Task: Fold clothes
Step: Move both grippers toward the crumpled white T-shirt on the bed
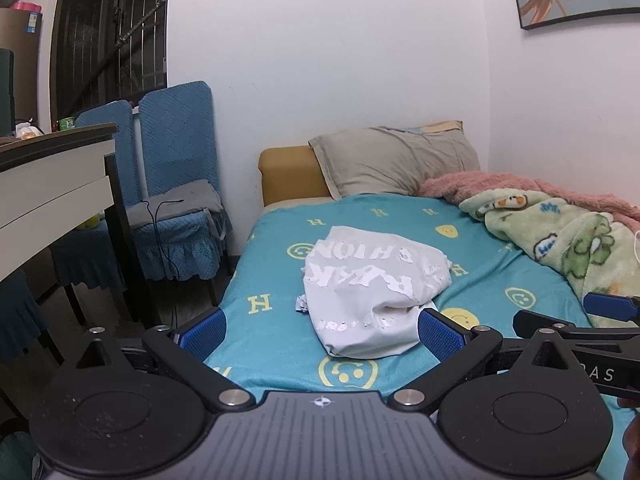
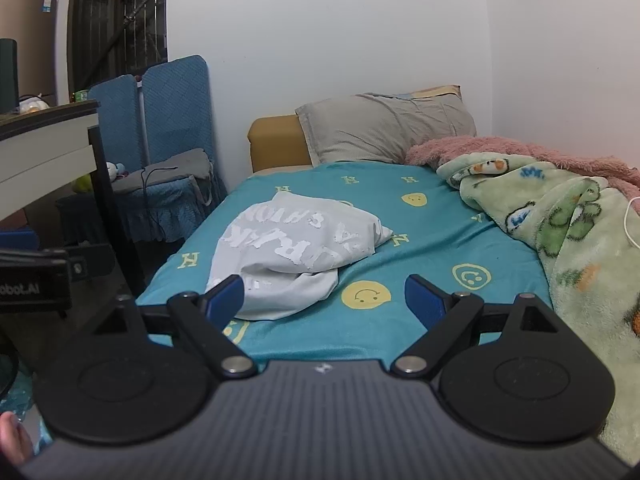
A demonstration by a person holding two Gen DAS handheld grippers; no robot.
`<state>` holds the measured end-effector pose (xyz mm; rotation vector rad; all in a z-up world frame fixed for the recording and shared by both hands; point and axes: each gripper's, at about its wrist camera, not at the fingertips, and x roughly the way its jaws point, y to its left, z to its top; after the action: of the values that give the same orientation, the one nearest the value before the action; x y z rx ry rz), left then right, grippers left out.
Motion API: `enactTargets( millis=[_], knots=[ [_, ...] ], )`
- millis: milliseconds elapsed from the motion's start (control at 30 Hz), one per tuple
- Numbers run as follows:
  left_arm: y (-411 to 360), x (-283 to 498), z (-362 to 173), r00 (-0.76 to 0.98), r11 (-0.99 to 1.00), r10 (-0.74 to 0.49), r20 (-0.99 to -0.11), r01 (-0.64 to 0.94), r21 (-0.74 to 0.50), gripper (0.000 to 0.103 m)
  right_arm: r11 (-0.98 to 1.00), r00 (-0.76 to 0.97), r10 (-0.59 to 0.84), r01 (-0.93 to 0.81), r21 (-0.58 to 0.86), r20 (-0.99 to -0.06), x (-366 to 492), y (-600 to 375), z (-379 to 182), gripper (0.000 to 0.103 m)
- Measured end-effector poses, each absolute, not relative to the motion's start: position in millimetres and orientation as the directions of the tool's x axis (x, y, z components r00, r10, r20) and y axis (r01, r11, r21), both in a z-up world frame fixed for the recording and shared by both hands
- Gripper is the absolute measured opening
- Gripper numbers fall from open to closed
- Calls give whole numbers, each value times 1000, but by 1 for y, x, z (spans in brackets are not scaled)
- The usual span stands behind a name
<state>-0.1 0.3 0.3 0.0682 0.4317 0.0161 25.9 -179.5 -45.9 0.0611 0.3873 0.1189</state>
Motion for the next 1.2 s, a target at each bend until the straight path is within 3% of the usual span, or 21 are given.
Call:
enactTargets(
  millis=[267,1200],
  knots=[
    [-18,-8,1,917,993,44,-396,3,117,103,992,920,118,-95,78,-375,22,-181,-41,89],
    [-8,-7,-6,911,996,39,-412,-3,86,103,994,939,89,-61,93,-333,10,-186,-37,89]
  ],
)
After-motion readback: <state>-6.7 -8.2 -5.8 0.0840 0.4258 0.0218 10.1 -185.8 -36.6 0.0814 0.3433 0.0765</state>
